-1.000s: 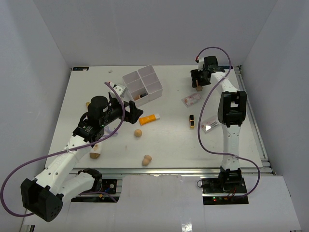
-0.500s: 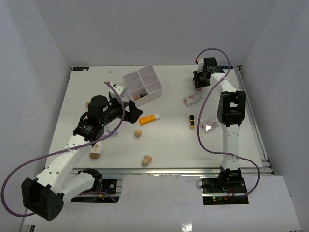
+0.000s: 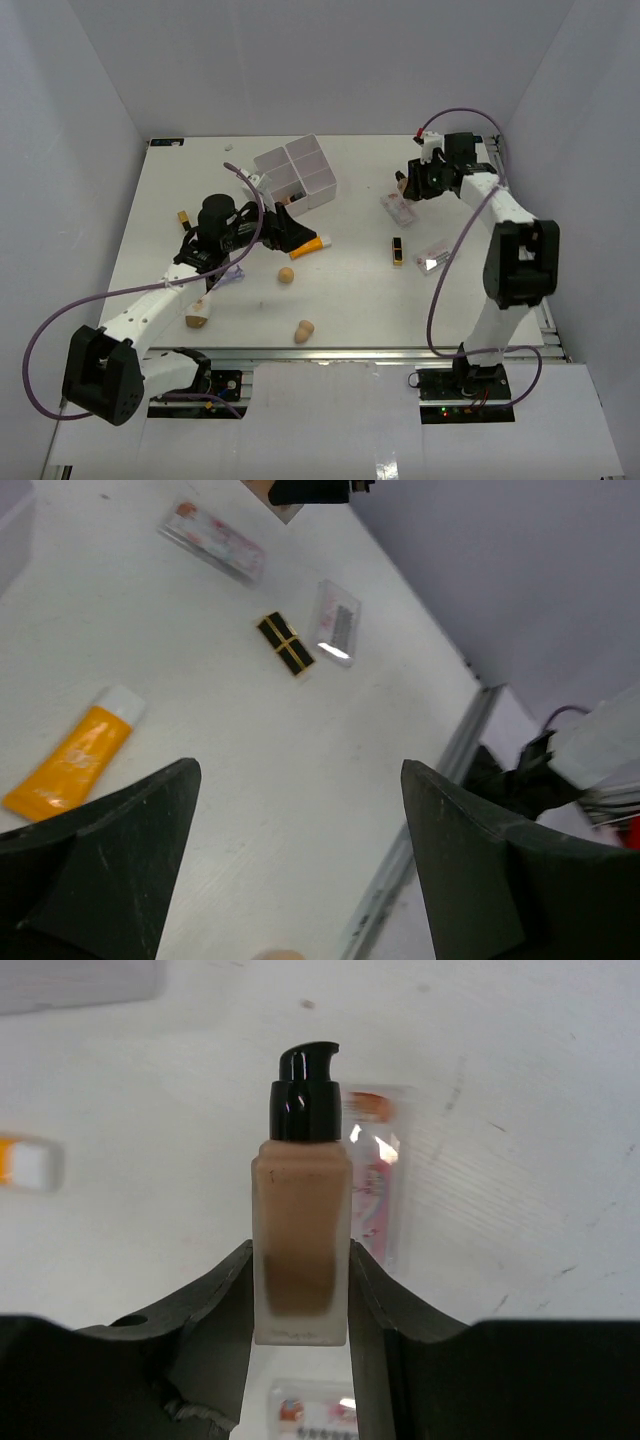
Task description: Organize the makeup
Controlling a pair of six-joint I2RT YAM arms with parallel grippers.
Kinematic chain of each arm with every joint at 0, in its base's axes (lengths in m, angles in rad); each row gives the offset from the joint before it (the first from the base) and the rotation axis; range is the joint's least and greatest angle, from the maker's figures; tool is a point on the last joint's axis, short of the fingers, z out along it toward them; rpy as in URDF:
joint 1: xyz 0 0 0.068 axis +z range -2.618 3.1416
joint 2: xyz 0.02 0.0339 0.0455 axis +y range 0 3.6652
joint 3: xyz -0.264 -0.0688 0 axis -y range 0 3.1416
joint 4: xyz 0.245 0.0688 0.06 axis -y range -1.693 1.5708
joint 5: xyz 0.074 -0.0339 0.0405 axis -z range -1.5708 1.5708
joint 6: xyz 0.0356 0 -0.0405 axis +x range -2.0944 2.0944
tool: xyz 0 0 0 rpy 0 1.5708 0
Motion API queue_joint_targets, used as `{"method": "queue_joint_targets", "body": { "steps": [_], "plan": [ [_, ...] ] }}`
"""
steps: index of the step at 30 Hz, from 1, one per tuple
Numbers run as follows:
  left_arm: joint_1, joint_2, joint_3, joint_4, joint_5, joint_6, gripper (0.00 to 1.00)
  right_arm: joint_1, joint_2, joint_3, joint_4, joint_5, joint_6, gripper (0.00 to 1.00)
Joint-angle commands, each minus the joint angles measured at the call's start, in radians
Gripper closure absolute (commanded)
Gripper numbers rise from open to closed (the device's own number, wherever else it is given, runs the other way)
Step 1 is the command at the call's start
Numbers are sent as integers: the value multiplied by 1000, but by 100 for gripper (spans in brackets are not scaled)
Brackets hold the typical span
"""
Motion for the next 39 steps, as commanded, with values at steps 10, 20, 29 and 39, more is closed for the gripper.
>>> {"method": "queue_joint_targets", "body": {
  "steps": [10,20,29,39],
  "plan": [
    [-207,270,153,331,-122,-485,10,7,-796,-567,172,-538,23,87],
    [-401,447,335,311,-324,-508,11,9,-984,-717,272,-503,82,86],
    [-450,515,409,253,-378,-482,19,9,-1032,-739,288,-488,90,86],
    [-452,531,431,230,-388,-452,43,9,-1040,-757,297,-499,91,83]
  ]
}}
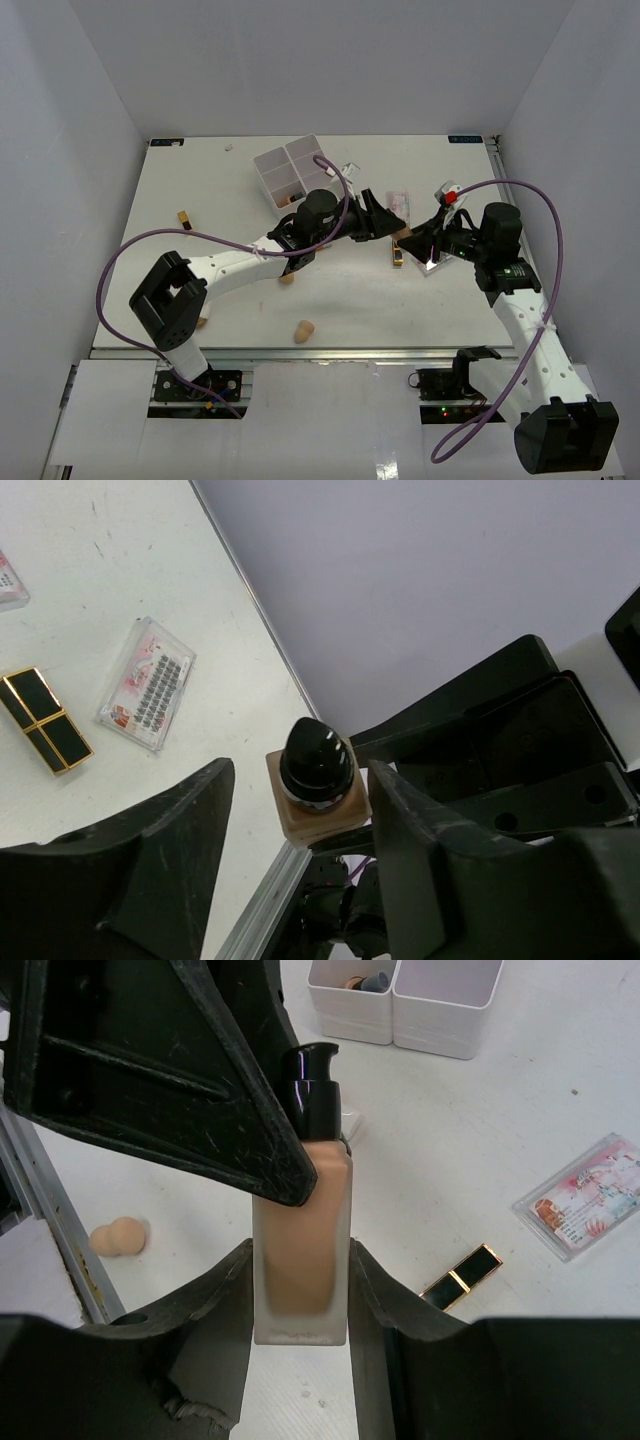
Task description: Organize the makeup
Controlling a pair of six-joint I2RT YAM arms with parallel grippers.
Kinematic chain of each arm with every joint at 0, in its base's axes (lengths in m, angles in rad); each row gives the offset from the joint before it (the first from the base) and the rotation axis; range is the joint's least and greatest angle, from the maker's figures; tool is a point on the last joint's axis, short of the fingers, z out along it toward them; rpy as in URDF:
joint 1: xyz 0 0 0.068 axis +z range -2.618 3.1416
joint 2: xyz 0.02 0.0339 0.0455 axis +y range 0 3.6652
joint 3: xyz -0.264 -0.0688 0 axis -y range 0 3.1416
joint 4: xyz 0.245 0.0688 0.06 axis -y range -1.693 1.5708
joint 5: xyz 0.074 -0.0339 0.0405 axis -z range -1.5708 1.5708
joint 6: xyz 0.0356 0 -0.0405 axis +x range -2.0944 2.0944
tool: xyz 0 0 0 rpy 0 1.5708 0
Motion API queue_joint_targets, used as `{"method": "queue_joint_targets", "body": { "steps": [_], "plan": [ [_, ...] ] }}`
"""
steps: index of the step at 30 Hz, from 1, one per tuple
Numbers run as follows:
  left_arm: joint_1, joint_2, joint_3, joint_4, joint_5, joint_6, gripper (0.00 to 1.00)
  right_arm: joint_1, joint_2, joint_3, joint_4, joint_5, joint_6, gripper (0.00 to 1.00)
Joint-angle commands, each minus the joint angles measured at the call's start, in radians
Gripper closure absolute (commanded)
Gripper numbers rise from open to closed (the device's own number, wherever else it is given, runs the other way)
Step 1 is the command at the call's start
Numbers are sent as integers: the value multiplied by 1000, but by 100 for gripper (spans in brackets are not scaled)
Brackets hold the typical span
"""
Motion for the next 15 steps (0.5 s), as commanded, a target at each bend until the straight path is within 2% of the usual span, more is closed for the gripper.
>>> {"method": "queue_joint_targets", "body": {
  "steps": [1,3,8,10,14,15],
  "plan": [
    [-1,0,49,-19,-15,25,48,2,-22,-1,75,-24,9,82],
    [0,3,52,-25,12,24,57,2,-20,-5,80,-15,7,81],
    [0,-4,45,-37,47,27,72,2,-10,-10,87,-7,3,78],
    [0,-8,44,-42,57,30,79,2,-11,-9,88,-6,2,73],
    [0,-17,44,-69,66,52,86,2,-17,-14,91,-5,3,25],
    [0,-22,44,-78,61,66,87,2,-20,-16,91,-2,1,17]
  ]
}}
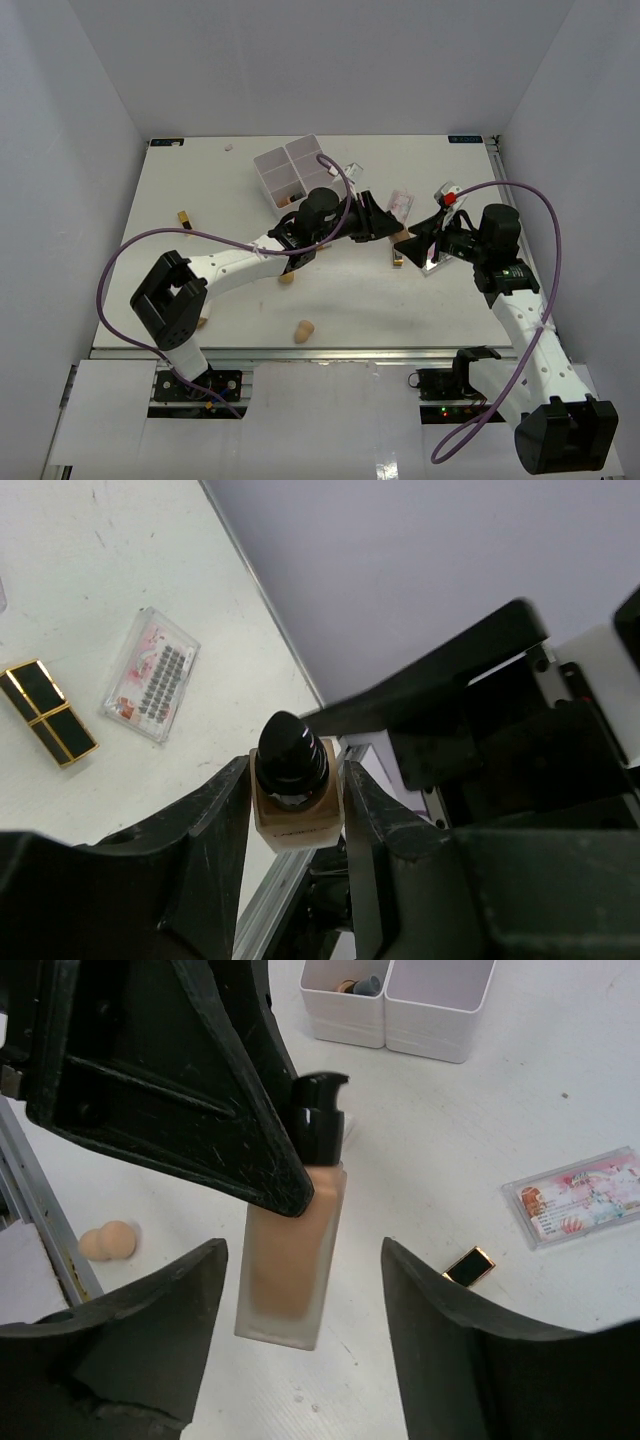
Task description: Organize the makeup
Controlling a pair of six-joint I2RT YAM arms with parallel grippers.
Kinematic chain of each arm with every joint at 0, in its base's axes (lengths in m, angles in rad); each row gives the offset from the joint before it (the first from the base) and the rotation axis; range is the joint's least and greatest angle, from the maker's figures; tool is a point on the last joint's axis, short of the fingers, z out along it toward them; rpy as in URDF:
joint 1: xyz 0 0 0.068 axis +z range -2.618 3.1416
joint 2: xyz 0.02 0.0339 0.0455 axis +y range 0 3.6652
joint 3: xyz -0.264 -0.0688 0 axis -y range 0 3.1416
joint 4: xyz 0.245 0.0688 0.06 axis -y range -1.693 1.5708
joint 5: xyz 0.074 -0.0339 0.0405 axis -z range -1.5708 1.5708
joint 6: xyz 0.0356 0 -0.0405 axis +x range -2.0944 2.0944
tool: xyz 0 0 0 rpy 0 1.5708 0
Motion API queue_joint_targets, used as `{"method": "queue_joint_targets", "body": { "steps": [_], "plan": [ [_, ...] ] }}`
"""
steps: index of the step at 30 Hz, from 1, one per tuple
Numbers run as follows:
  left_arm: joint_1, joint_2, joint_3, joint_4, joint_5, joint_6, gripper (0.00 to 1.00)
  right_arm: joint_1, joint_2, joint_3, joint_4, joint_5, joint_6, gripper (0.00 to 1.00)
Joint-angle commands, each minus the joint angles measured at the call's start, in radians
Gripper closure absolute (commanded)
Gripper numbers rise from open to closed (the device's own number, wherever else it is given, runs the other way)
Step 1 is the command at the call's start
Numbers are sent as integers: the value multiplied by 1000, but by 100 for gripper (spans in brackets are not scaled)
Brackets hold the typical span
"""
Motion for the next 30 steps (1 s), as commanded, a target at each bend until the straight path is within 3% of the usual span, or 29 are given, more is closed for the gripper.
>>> {"method": "queue_joint_targets", "body": {
  "steps": [1,4,6,18,24,30],
  "plan": [
    [6,-32,24,-43,23,59,88,1,-22,-1,59,-15,3,10],
    [8,-53,37,-121,-16,146,89,1,-32,-9,54,-14,-7,2],
    [13,-67,52,-184,-57,209,89,0,-45,-12,36,-27,-43,10],
    [166,-143,181,-553,-194,528,92,-13,-105,-26,-7,-76,-119,10],
    [217,-53,360,-723,-393,769,92,-24,-117,-27,-15,-70,-122,10],
    [275,62,484,-779,-530,921,92,-32,-116,-30,-18,-73,-124,10]
  ]
}}
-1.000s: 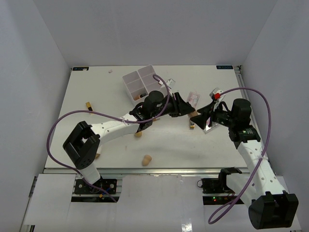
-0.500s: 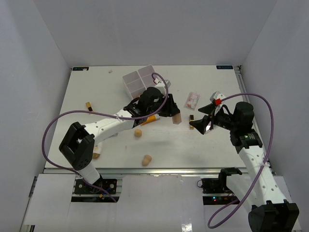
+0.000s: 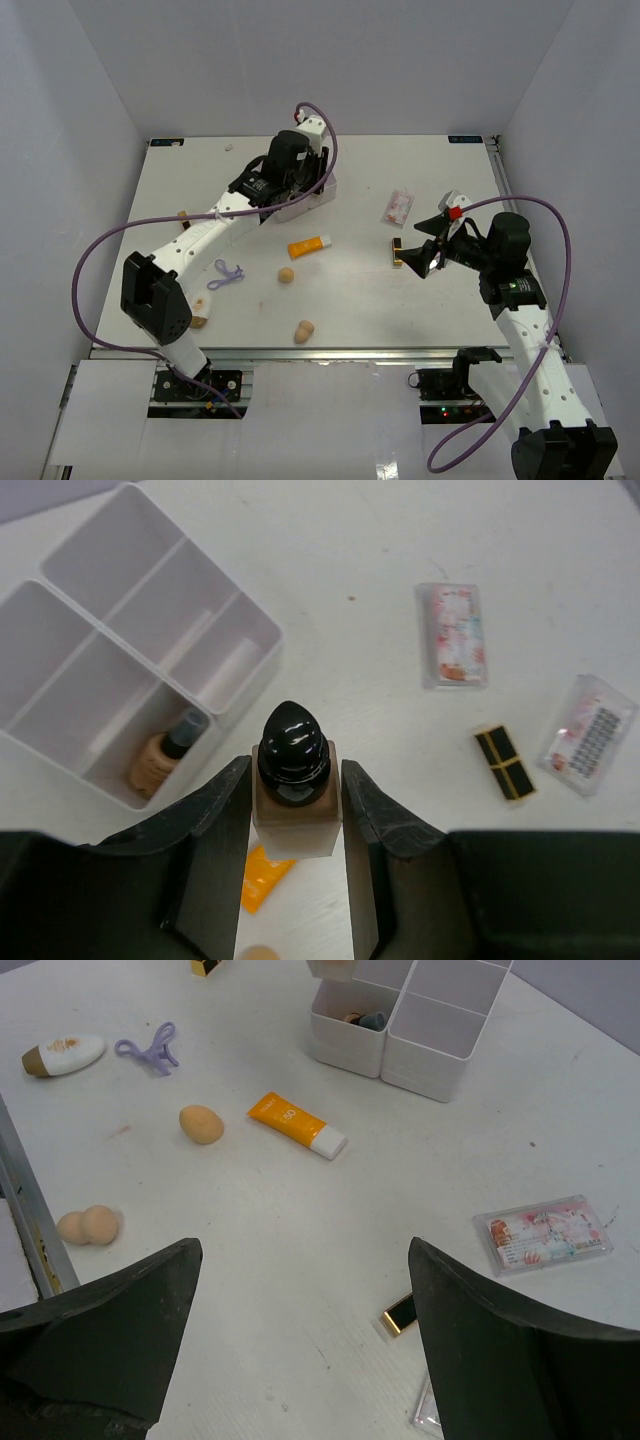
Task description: Organize the makeup
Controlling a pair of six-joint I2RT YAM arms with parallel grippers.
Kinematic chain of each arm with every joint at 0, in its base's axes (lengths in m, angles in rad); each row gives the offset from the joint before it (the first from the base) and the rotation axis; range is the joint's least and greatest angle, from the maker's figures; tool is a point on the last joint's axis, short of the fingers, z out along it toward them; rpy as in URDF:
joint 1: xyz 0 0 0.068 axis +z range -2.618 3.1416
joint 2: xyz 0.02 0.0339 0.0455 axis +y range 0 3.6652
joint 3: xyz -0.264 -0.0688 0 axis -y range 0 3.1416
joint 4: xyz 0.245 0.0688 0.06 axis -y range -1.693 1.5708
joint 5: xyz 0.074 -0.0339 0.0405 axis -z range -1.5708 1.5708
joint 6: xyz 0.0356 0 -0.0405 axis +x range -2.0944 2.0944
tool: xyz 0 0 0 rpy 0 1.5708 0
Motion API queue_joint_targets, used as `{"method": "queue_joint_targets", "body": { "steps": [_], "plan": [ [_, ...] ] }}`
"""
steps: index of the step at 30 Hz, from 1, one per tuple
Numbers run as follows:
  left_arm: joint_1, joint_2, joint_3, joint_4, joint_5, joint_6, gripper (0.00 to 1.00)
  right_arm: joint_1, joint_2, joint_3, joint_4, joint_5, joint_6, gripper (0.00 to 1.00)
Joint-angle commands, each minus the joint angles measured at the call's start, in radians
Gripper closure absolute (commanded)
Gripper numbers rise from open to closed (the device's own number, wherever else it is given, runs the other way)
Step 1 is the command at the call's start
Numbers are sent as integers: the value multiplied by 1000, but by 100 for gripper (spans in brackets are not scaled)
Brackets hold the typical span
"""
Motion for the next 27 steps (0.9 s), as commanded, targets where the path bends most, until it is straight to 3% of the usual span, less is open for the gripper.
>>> {"method": "queue_joint_targets", "body": {
  "steps": [1,13,27],
  "plan": [
    [40,92,103,-80,-151,194,92,-9,-7,-9,-4,-19,-19,10],
    [75,265,204,-118,-271,346,92,-20,9,-15,-7,-20,-23,10],
    [76,337,235,-98,-314,431,92,-33,20,-18,-6,-25,-26,10]
  ]
}}
